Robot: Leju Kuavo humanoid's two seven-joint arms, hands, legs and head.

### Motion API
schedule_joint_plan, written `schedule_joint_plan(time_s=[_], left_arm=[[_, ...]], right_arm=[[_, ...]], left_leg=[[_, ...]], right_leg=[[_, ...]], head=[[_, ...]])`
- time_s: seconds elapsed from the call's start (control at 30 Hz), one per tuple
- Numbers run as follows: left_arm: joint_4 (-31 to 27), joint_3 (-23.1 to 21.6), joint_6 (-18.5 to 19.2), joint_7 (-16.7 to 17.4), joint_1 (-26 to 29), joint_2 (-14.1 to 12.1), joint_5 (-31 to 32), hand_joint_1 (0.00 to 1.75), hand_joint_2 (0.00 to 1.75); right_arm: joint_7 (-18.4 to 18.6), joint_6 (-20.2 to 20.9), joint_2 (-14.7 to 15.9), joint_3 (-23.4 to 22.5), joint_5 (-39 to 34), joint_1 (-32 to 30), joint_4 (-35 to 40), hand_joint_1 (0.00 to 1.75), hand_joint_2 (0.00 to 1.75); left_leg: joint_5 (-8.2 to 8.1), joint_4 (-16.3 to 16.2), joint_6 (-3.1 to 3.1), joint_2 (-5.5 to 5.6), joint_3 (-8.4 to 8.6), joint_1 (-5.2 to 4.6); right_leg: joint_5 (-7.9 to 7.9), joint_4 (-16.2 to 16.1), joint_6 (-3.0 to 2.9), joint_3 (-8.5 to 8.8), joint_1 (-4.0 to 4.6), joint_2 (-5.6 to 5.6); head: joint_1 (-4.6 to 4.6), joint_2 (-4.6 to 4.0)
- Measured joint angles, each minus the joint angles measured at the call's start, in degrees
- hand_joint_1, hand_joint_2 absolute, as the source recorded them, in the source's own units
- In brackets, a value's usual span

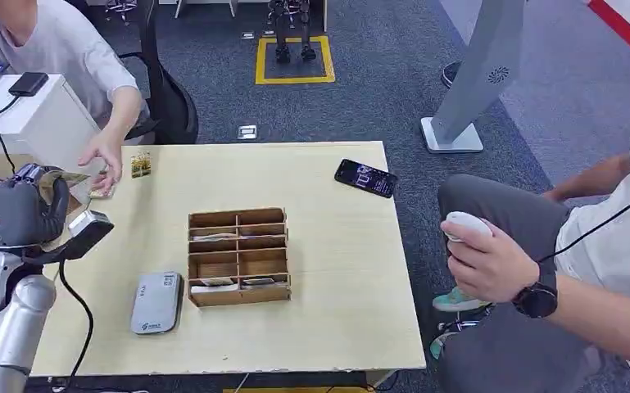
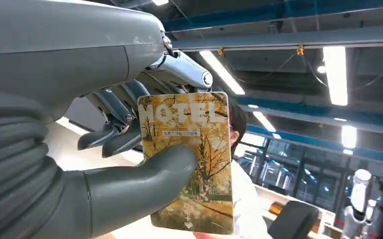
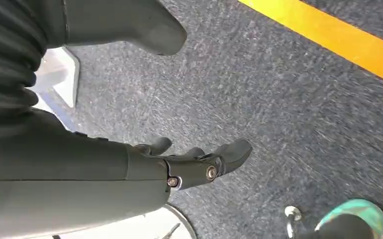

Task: Pass the card to the sensor for recognition and then transmit it.

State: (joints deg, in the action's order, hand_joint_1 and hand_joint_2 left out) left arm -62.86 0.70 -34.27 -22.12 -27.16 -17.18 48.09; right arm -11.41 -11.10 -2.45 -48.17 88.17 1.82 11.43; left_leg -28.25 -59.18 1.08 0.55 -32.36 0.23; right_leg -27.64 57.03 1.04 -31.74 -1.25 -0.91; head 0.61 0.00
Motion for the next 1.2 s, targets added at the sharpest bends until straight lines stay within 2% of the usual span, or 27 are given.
schedule_joint_plan(time_s=[0.33, 0.43, 0.47, 0.63, 1.1, 1.2], left_arm=[[3.6, -1.2, 0.0, 0.3, -2.8, 0.0, 0.5, 1.75, 1.75], [3.9, -1.3, 0.6, 0.5, -2.9, 0.0, -2.3, 1.75, 1.75], [4.0, -1.3, 1.2, 0.3, -2.9, 0.1, -4.1, 0.00, 1.75], [4.1, -1.3, 3.1, -0.1, -2.8, 0.3, -9.6, 0.00, 1.75], [4.1, -1.1, 6.4, 2.9, -1.5, 1.1, -14.2, 0.00, 1.75], [1.6, -1.1, 11.7, 2.8, 1.2, 1.1, -18.0, 0.00, 1.75]], right_arm=[[1.0, 0.3, 0.1, 0.0, 0.0, 0.0, 0.0, 0.00, 1.75], [1.4, 0.4, 0.2, 0.0, 0.0, 0.0, 0.0, 0.00, 1.75], [1.4, 0.4, 0.2, 0.0, 0.0, 0.0, 0.0, 0.00, 1.75], [1.2, 0.2, 0.2, 0.0, 0.0, 0.0, 0.0, 0.00, 1.75], [2.1, 0.1, 0.2, 0.0, -0.1, -0.2, 0.0, 0.00, 1.75], [2.1, 0.0, 0.2, -0.1, -0.3, -0.4, 0.0, 0.00, 1.75]], left_leg=[[0.00, 0.0, 0.00, -0.06, -0.01, 0.00], [0.00, 0.0, 0.00, -0.06, -0.01, 0.00], [0.00, 0.0, 0.00, -0.06, -0.01, 0.00], [0.00, 0.0, 0.00, -0.06, -0.02, 0.00], [0.00, 0.0, 0.00, -0.04, -0.03, 0.00], [-0.01, 0.0, 0.00, -0.08, -0.02, 0.00]], right_leg=[[0.00, 0.0, -0.01, -0.04, 0.00, -0.04], [0.00, 0.0, -0.01, -0.04, 0.00, -0.04], [0.00, 0.0, -0.01, -0.04, 0.00, -0.04], [0.00, 0.0, -0.01, -0.03, 0.00, -0.03], [0.00, 0.0, -0.01, -0.01, 0.00, -0.03], [0.00, 0.0, -0.01, -0.02, 0.00, -0.07]], head=[[0.00, 0.00], [0.02, 0.00], [0.00, 0.00], [0.00, 0.00], [0.00, 0.00], [0.00, 0.00]])
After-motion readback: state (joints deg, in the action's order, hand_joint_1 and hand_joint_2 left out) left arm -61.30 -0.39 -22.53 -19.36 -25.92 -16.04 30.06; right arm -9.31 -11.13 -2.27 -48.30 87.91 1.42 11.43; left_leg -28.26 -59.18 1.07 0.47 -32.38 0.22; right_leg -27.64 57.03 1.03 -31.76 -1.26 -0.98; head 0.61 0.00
